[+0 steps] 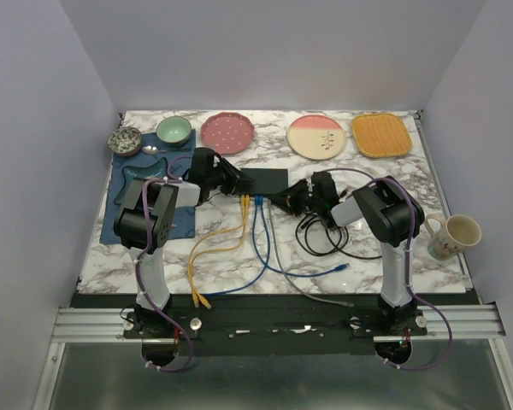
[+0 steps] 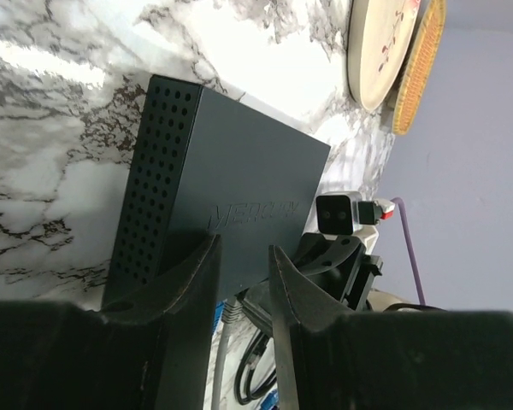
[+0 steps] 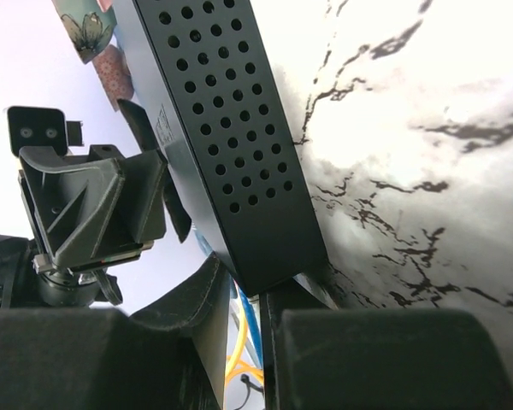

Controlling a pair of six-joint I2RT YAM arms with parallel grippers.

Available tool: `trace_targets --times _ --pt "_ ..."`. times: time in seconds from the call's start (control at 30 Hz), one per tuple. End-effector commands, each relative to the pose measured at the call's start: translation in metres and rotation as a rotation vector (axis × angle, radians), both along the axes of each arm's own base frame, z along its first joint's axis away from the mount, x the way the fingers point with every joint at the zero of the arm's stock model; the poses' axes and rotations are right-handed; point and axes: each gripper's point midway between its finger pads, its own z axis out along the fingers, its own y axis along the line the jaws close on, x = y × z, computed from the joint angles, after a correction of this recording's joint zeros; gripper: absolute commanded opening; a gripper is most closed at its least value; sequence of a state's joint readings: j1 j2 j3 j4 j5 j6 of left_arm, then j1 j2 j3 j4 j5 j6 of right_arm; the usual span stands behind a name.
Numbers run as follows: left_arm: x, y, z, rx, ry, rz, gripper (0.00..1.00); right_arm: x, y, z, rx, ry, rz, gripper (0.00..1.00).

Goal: Pull the plug from the switch port

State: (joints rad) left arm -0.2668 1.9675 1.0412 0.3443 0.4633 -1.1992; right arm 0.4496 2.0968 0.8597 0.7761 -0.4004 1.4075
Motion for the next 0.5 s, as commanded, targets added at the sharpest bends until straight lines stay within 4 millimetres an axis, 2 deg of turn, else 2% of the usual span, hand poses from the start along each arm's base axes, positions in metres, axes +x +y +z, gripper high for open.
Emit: trace_targets --times 0.0,0.03,0.17,0.47 --pt "-0.026 -0.024 0.007 -0.04 0.01 -0.082 0.38 -0.003 -0.006 -0.015 -0.07 -0.002 0.022 0.01" --pt "-0.033 -0.033 0.006 -0.046 0.018 -0.106 0.37 -0.003 -0.006 -0.015 -0.077 -0.009 0.03 0.01" --pt "-0.04 -0.045 -0.001 -0.055 0.036 -0.125 0.38 -0.005 -0.005 -0.014 -0.089 -0.025 0.058 0.01" --pt "-0.028 -0.047 -0.016 -0.041 0.064 -0.105 0.38 -0.014 -0.001 -0.016 -0.107 -0.036 0.131 0.01"
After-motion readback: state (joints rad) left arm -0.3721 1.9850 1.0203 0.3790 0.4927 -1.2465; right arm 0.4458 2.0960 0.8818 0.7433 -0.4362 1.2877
